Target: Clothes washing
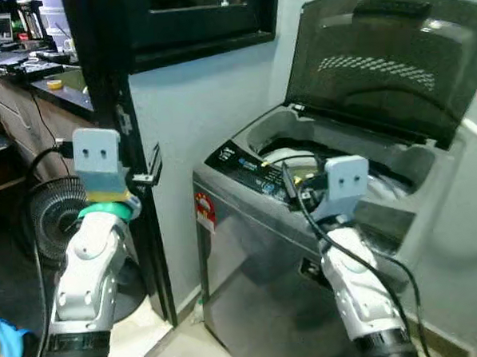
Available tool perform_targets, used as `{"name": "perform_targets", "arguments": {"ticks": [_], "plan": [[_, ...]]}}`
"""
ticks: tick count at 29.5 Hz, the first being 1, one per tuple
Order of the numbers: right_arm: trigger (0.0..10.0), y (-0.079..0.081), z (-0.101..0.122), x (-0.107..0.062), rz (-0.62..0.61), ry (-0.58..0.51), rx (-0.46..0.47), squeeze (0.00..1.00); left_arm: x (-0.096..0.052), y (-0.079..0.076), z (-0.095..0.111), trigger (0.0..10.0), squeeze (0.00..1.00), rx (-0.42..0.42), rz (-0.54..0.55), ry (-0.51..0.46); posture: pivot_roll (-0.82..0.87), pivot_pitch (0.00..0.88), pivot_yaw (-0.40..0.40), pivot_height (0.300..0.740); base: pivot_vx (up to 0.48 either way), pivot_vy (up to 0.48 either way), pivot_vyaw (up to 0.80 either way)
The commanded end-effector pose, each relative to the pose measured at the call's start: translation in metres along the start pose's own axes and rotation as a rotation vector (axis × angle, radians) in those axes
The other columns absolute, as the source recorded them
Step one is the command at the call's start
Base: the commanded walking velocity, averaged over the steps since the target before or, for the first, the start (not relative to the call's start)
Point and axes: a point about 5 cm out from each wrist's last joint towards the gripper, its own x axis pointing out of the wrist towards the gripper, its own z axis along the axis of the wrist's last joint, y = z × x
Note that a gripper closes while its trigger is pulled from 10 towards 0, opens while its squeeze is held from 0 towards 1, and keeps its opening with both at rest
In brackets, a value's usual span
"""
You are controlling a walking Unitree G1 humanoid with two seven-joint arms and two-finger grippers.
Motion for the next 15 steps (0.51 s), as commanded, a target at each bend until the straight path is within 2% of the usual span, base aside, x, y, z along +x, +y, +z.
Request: {"name": "perform_targets", "arguments": {"ticks": [1,15], "plan": [[10.0,0.0032,-0.0012,-0.0012,0.02,0.003,-0.006,0.0,-0.0018,0.0017,-0.0028,10.0,0.0,0.013,0.004,0.011,-0.01,0.001,0.027,0.74,0.0,0.0,0.79],[10.0,0.0116,-0.0018,-0.0054,0.097,0.002,0.007,0.0,-0.0014,-0.0004,-0.0025,10.0,0.0,-0.001,0.001,0.009,-0.01,0.008,0.028,0.74,0.0,0.0,0.79]]}}
